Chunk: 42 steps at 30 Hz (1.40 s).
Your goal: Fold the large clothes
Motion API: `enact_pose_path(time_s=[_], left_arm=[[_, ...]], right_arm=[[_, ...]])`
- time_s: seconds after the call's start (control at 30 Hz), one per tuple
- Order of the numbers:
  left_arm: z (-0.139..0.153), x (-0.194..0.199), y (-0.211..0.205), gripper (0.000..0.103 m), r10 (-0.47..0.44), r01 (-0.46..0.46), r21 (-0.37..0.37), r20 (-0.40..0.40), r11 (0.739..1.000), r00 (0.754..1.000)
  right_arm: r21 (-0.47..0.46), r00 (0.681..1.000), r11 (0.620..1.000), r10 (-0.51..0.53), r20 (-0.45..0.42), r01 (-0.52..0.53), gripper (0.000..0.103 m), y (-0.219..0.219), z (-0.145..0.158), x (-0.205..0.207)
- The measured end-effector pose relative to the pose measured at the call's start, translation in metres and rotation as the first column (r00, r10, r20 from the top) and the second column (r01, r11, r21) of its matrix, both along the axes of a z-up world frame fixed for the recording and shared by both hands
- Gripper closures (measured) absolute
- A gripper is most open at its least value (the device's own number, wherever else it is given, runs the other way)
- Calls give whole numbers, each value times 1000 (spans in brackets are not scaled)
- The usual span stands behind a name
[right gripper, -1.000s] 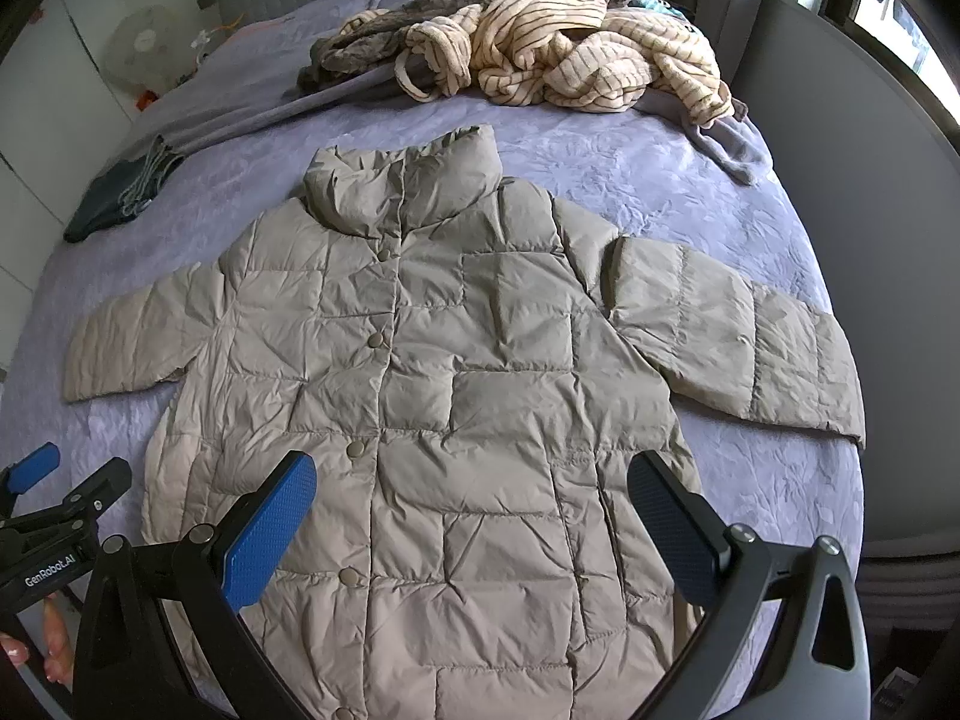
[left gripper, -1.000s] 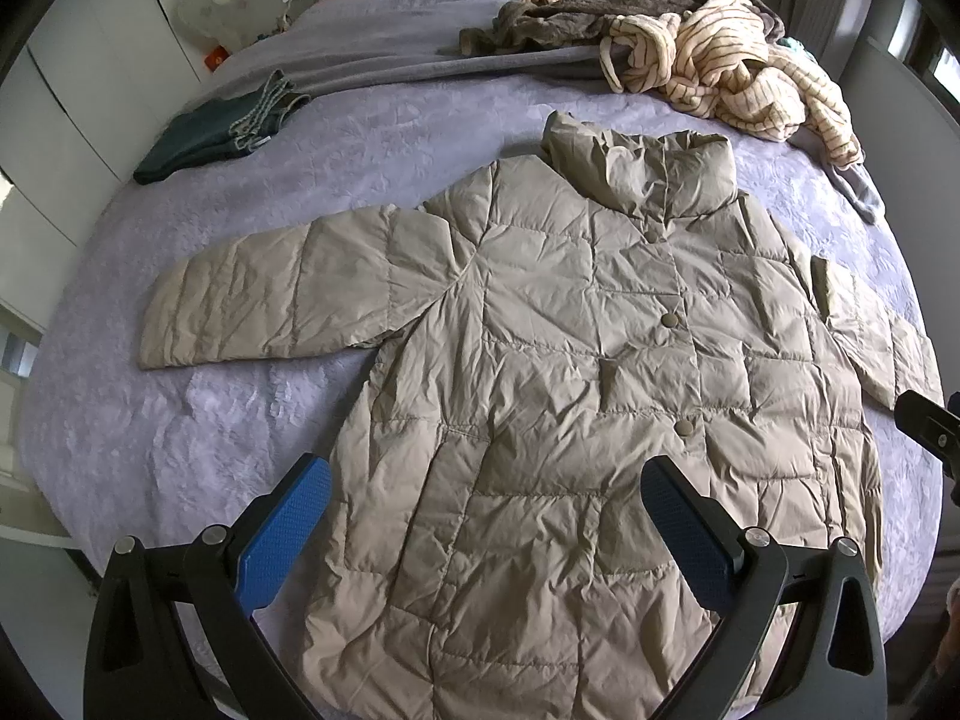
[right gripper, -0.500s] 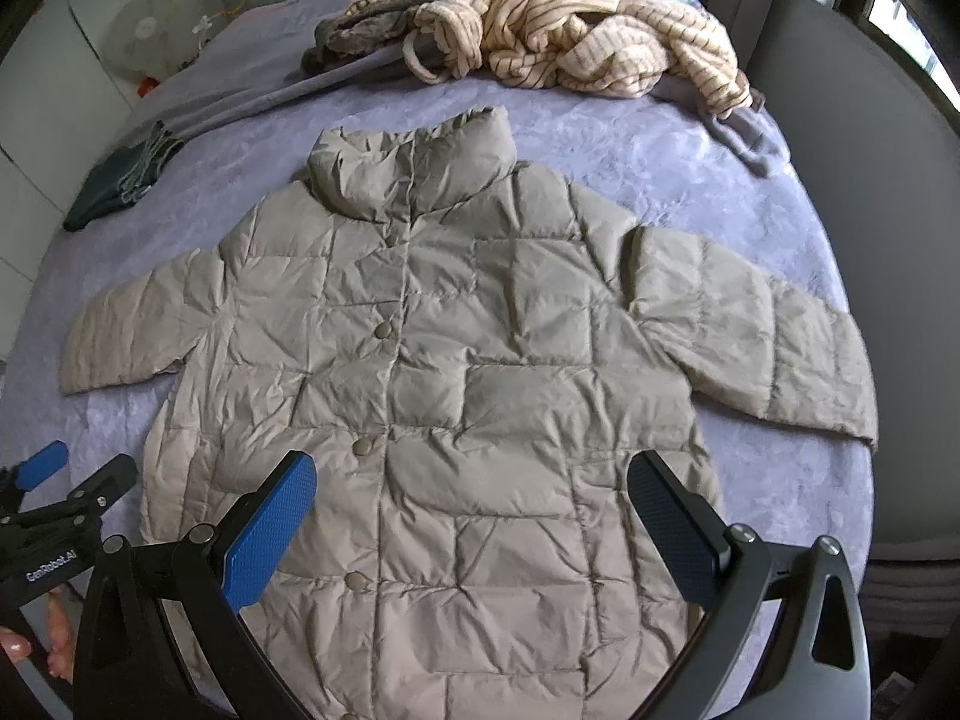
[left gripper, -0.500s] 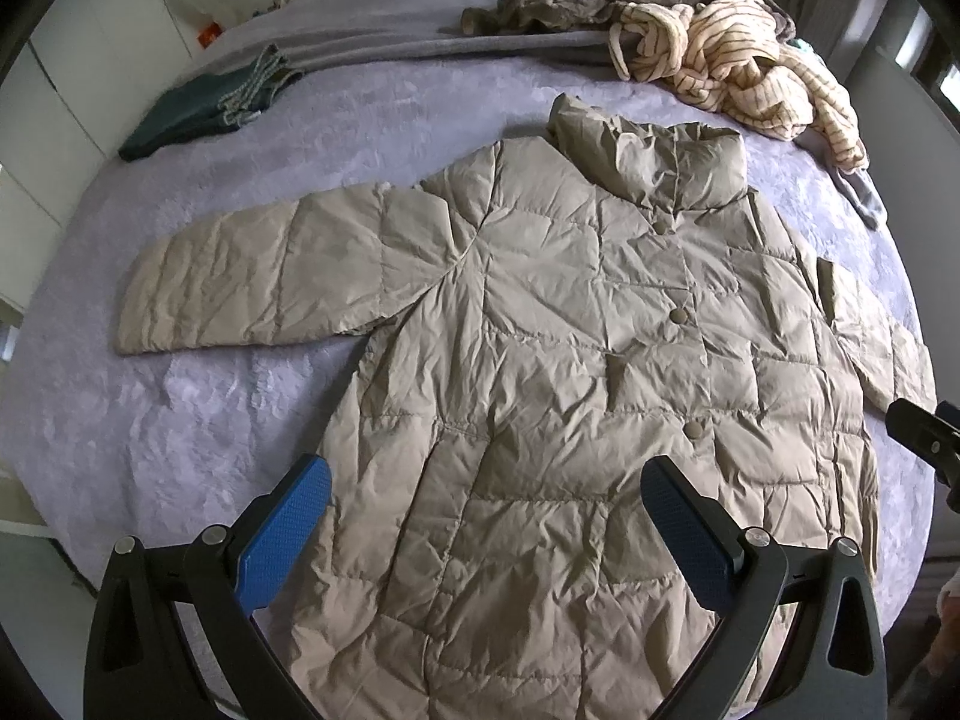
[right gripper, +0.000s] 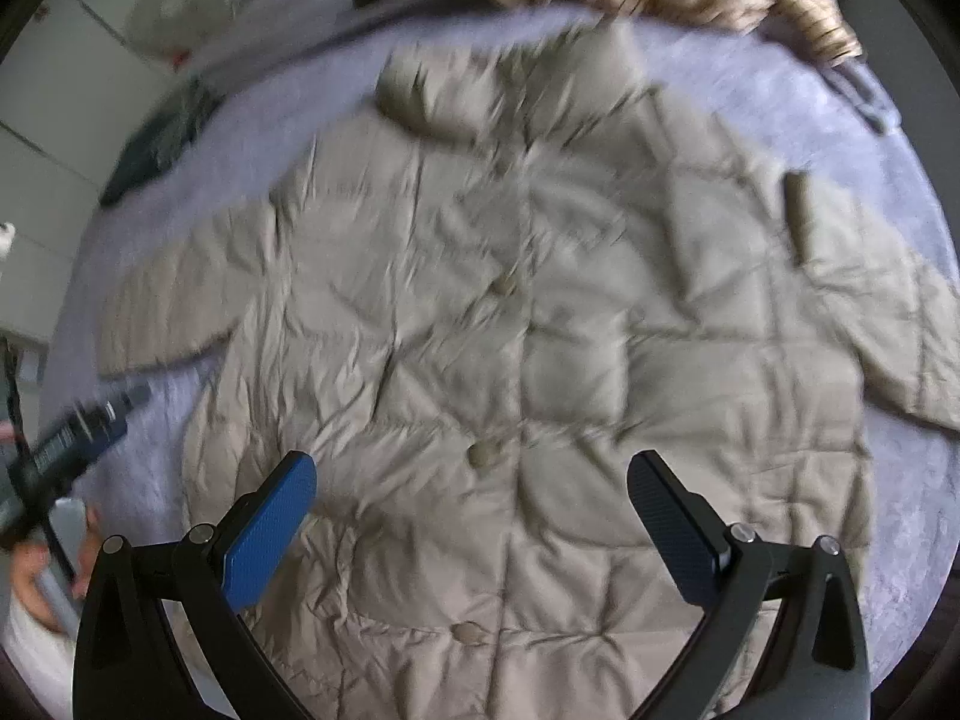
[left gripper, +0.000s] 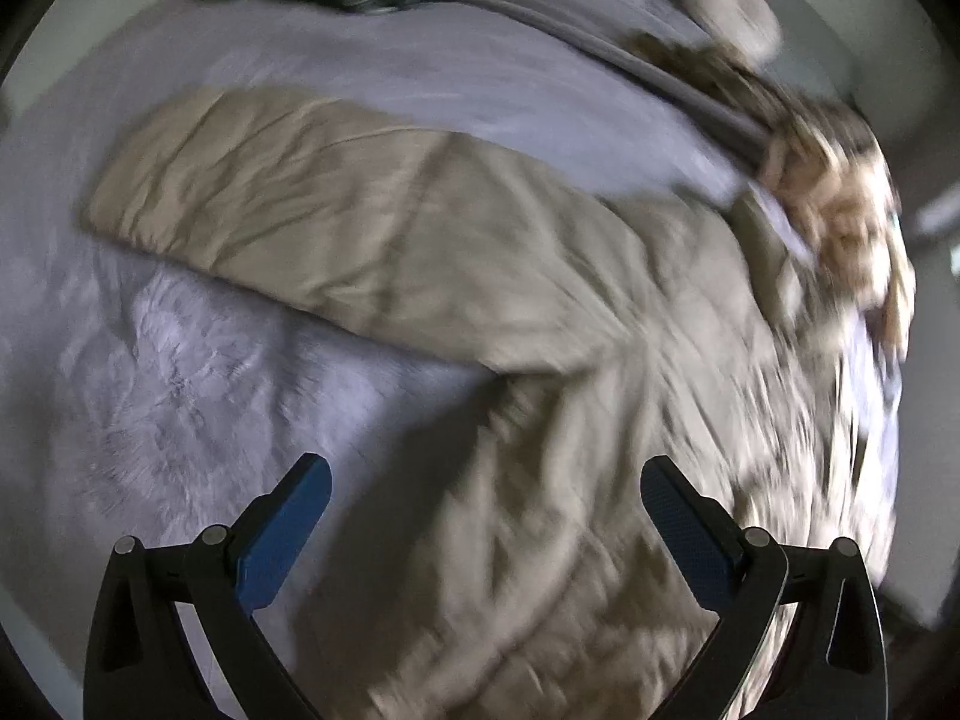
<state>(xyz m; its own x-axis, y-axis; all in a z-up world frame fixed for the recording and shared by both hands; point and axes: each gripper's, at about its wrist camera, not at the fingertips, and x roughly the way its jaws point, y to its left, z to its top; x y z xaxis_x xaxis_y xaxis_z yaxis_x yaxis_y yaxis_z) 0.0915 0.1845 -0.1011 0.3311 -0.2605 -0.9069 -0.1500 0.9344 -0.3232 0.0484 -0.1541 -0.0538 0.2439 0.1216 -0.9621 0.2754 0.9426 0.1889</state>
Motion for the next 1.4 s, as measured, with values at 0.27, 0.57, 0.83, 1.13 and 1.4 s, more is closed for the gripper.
enact_pose_path(time_s=[0.27,0.57,0.83,1.13,1.4], left_arm=[[-68,59,91,0,214,-210,-182,4,961,977],[-77,127,134,12,339,-325,-147,78,934,938],[-22,121,129,95,236,-216,-103,240,971,942],[79,89,34,95,-86,138,-87,443,987,892],[93,68,-101,95,-339,427,-105,451,898,826]], right_arm=[[57,997,995,79,5,-79,0,42,-40,29],[98,990,990,89,109,-100,0,74,-51,87],[209,976,973,54,209,-99,76,112,-64,133],[448,989,886,74,125,-123,93,155,-127,166],[503,993,860,33,115,-86,93,121,-122,137]])
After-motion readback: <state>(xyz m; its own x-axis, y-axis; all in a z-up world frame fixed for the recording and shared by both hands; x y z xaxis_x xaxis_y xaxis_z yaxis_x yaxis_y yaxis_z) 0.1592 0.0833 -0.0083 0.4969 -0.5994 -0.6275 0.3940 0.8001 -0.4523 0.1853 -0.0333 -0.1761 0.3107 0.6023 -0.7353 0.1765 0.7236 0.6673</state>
